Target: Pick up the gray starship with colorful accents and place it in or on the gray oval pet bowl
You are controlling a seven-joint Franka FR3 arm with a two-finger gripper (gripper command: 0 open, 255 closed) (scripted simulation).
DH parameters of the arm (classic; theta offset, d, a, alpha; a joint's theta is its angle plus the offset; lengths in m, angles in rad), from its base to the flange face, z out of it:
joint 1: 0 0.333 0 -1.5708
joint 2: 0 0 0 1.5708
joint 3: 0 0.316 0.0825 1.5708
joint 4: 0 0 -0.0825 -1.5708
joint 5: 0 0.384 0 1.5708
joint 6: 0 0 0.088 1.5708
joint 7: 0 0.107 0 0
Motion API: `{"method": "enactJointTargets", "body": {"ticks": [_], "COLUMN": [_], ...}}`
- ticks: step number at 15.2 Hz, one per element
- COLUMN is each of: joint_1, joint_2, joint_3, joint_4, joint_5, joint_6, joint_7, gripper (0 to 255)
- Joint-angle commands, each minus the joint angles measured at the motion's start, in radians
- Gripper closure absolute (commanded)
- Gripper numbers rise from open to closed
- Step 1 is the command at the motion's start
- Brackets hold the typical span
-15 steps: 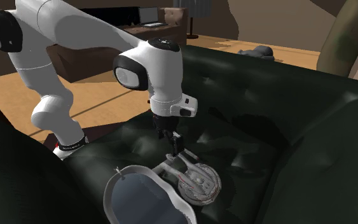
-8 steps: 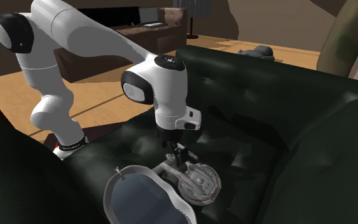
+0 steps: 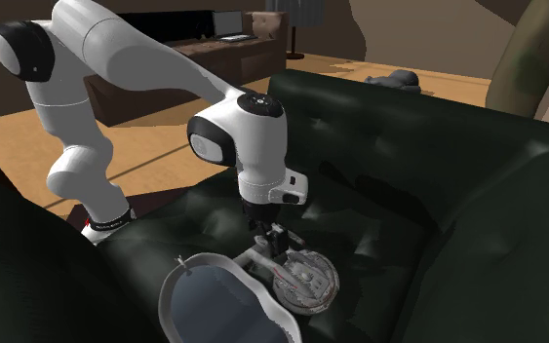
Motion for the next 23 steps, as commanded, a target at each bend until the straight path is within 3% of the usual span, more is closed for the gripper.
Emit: {"method": "enactJointTargets", "body": {"ticks": [1, 2, 11, 23], "joint_1": [0.000, 0.000, 0.000, 0.008], "joint_2": [0.000, 0.000, 0.000, -0.051], "joint_3": [0.000, 0.000, 0.000, -0.005], "joint_4": [0.000, 0.000, 0.000, 0.112], "joint_5": [0.000, 0.000, 0.000, -0.041], "joint_6": [0.000, 0.000, 0.000, -0.150], "joint_7": [0.000, 0.000, 0.000, 0.031], "gripper": [0, 255, 255, 255]}}
